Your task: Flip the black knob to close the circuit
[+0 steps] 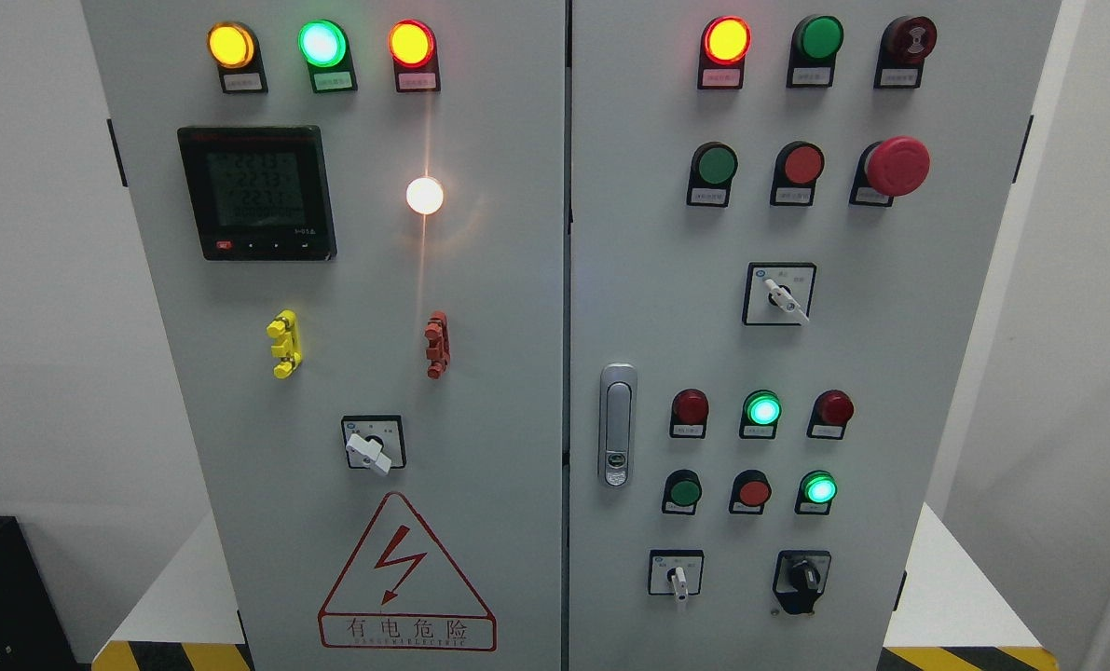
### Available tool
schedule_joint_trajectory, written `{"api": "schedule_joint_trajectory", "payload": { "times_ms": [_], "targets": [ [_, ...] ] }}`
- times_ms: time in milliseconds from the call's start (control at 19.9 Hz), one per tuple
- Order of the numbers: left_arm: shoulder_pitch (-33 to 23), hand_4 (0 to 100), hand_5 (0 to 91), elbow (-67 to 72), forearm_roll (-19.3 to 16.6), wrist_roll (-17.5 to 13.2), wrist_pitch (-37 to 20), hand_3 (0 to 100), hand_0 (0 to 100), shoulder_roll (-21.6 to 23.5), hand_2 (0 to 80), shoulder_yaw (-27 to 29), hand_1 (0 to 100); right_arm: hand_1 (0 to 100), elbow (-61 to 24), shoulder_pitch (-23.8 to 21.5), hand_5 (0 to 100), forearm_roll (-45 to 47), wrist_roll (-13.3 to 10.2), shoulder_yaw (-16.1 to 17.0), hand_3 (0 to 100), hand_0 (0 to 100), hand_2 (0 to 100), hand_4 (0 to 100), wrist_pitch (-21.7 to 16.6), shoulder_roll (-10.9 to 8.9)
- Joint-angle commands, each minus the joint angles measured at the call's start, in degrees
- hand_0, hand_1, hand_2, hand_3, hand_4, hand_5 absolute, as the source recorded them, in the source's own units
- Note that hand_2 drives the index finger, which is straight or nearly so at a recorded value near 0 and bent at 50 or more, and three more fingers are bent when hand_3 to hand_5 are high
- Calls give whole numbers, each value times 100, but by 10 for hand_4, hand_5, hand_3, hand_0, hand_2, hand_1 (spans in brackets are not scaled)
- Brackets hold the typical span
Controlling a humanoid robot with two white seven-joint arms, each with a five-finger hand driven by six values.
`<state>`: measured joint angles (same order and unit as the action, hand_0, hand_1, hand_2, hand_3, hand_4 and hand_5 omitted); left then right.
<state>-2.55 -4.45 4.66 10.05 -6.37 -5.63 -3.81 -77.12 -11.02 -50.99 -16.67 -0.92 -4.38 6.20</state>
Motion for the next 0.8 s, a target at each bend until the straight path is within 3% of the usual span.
{"api": "schedule_joint_trajectory", "payload": {
  "times_ms": [0, 150, 752],
  "targets": [
    [0, 0, 0, 5, 0, -4, -5, 0, 120, 0, 0, 3, 556, 57, -1208, 4, 897, -560, 49, 180, 987, 0, 811, 882, 104, 65],
    [0, 0, 0, 5, 0, -3, -5, 0, 120, 0, 0, -6, 556, 56, -1454, 170, 934, -640, 216, 198, 1000, 0, 847, 916, 385, 65],
    [0, 0, 0, -3, 0, -4, -5, 0, 120, 0, 0, -6, 556, 58, -2008, 627, 955, -1001, 656, 224, 1000, 0, 869, 940, 877, 109]
  ]
}}
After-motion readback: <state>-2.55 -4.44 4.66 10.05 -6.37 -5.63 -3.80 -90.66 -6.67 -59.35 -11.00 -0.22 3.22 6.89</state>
